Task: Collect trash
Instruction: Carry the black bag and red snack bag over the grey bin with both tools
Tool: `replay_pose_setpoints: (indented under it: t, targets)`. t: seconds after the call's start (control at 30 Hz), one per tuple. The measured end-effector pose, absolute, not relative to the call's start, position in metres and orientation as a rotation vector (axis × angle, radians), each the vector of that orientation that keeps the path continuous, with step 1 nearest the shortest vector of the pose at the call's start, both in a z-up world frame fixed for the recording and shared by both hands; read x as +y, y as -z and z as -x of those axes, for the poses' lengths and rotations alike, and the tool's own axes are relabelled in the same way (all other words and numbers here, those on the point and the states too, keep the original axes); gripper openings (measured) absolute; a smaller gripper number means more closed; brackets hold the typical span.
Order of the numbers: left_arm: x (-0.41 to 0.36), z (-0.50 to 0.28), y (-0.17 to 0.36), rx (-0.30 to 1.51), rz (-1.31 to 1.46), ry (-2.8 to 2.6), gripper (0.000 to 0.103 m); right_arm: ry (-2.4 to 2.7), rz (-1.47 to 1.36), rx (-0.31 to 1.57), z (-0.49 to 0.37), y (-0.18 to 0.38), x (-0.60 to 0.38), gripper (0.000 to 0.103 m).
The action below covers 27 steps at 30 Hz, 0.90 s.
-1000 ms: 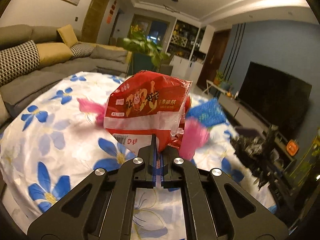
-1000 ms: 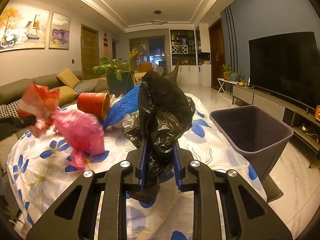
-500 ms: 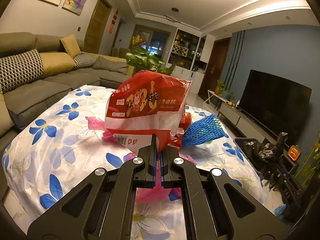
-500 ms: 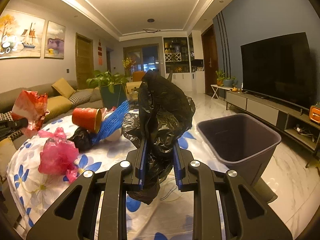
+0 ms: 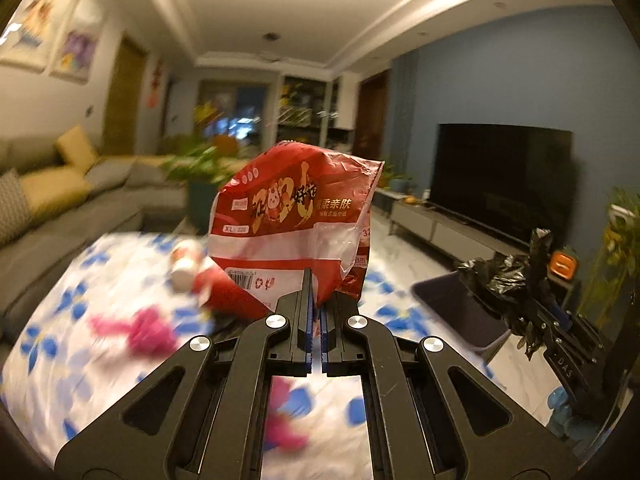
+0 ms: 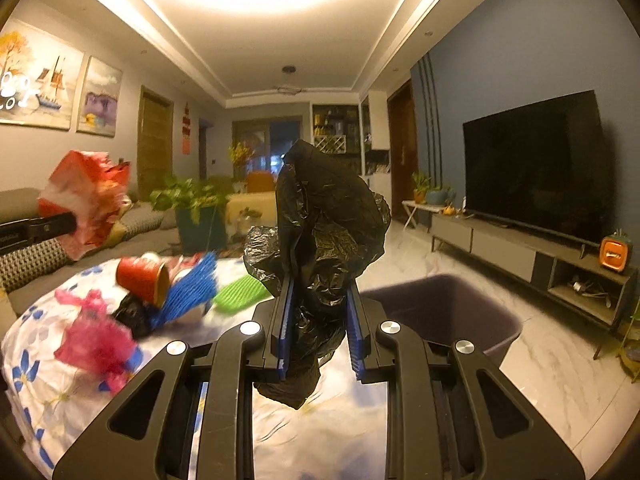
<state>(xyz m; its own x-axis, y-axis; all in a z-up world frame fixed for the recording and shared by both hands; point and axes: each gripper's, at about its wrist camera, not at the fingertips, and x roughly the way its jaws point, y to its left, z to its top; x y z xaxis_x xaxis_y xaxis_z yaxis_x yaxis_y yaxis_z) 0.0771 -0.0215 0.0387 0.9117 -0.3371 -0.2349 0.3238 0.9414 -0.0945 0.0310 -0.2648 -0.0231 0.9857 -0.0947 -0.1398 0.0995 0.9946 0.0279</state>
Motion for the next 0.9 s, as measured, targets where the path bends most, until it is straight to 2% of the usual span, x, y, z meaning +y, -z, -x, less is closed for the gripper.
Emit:
replay_pose_setpoints:
  t: [0.17,0.5,0.9]
  targets:
    - [-0.078,-0.102,-0.048,0.226,0.017,0.432,0.001,0.173,-0.04,0.093,-0.033,0.008,-0.293,0.024]
    - [-0.19,-0.146,-0.025,0.238,-0.043,0.538,0.001,0.298,-0.073,0.046,-0.051,-0.004,-0.34,0.024]
    - [-0.237,-0.176,0.006,0.282,-0.028,0.616,0.002,0.345,-0.087,0.07,-0.069,0.008,-0.361,0.025]
